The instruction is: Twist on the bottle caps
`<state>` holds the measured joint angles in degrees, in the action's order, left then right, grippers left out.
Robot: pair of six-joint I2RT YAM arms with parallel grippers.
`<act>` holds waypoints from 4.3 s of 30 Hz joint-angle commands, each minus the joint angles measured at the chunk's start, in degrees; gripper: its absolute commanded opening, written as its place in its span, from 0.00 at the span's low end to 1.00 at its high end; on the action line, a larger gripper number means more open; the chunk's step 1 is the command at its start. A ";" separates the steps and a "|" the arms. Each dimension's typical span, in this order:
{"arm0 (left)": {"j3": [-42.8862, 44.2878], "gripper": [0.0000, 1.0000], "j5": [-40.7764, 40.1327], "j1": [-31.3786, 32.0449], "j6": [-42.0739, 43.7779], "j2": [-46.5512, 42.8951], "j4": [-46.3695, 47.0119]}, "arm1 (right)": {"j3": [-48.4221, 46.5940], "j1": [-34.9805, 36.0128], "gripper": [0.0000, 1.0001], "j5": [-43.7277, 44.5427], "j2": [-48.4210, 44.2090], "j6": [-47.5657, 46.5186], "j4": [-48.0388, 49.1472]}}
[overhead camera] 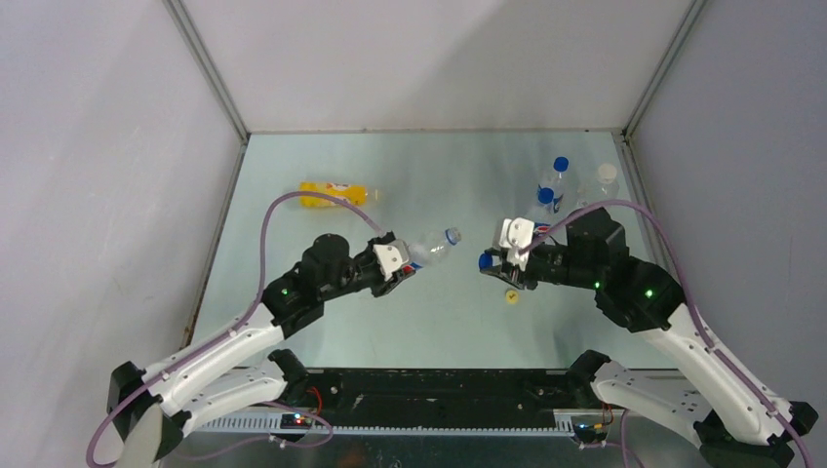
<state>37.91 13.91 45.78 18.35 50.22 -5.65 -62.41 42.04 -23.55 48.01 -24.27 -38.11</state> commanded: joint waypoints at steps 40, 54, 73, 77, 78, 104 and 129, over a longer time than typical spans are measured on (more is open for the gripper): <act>15.13 0.17 24.92 0.01 20.13 3.59 -21.88 | -0.71 2.47 0.00 -20.78 3.05 -33.84 -1.17; 16.78 0.06 33.87 0.01 15.84 7.24 -19.56 | -0.36 4.68 0.00 -19.16 4.76 -40.38 -3.52; 12.27 0.02 45.27 -1.43 4.40 8.97 -3.52 | 4.37 5.77 0.00 -20.46 3.71 -42.46 0.37; 12.39 0.02 43.73 -1.43 3.71 8.98 -2.35 | 4.48 5.94 0.00 -21.18 4.24 -36.10 2.59; 12.22 0.02 42.90 -1.40 3.67 8.46 -2.04 | 4.42 5.94 0.00 -21.18 4.52 -34.74 3.03; 4.35 0.06 7.78 4.82 9.17 -1.74 11.60 | 2.17 4.40 0.00 8.07 13.29 49.89 13.82; -5.65 0.03 -2.61 5.95 2.29 0.83 12.92 | -1.28 0.32 0.99 5.45 8.13 41.56 17.49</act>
<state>34.35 9.78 51.96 24.51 50.52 2.35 -62.72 43.77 -14.41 60.18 29.39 -25.87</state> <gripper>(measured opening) 0.362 0.982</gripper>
